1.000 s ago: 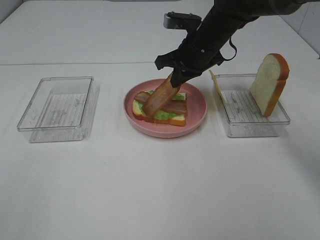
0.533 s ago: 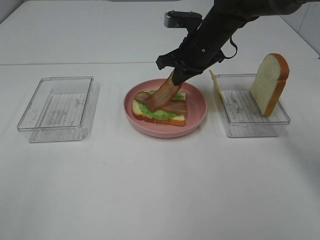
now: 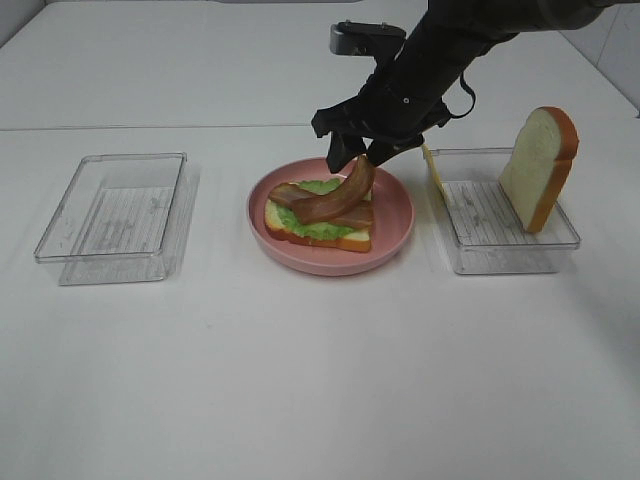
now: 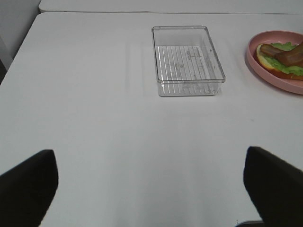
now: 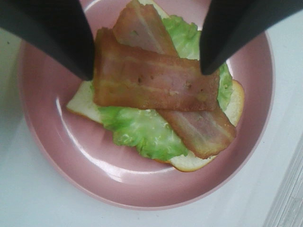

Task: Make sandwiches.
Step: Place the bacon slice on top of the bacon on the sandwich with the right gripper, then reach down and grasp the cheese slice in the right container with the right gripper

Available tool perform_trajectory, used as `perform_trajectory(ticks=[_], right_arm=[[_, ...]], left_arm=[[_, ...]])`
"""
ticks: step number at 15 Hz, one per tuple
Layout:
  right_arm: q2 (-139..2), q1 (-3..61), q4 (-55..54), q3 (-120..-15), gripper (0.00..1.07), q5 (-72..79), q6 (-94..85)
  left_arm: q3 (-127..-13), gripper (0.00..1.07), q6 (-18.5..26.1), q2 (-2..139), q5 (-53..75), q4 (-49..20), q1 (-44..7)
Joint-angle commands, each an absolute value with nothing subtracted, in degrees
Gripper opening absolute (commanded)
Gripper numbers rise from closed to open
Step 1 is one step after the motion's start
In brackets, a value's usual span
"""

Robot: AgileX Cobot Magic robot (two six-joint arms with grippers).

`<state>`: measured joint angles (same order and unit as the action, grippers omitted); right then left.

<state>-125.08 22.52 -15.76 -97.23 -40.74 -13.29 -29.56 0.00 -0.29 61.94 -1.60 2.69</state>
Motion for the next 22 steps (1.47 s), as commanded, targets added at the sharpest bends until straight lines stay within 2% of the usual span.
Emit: perform_trajectory(ticks=[1,5,9,10,14,15,17,22], right_arm=[[-122.84,22.69,-14.50,-97.63,0.82,-40.62,-12.61],[-116.83,22.69,-9.57,-97.63,0.84,-41.88,-8.08],[-114.42,22.69,5.16,-98.43,0.84,-51.91,7.73],[-116.02,22.63,10.49,-101.81,0.84,-56.32,10.31],[-122.84,22.52,10.43,-114.36,0.84,-63.66,10.31],[-128.92,20.91,8.42,-122.56,0.84,-69.16,10.54],[-132.70,19.02,4.13,-126.97,0.84,-72.42,10.54],[-136.36,15.18,0.92,-127.60,0.83,-72.65,10.94]], left_arm=[[-29.56,1.00,-0.46,-1.26,61.31,-2.06,2.81],[-29.56,1.00,-0.46,-1.26,61.31,-2.06,2.81],[-29.56,1.00,-0.46,-1.26,61.31,-2.06,2.81],[-29.56,1.00,-0.46,-1.26,61.31,-2.06,2.81],[-29.56,1.00,-0.46,-1.26,61.31,-2.06,2.81],[-29.56,1.00,-0.46,-1.26,61.31,-2.06,2.81],[-29.56,1.00,-0.46,-1.26,61.31,-2.06,2.81],[-29.56,1.00,-0.46,-1.26,61.31,-2.06,2.81]])
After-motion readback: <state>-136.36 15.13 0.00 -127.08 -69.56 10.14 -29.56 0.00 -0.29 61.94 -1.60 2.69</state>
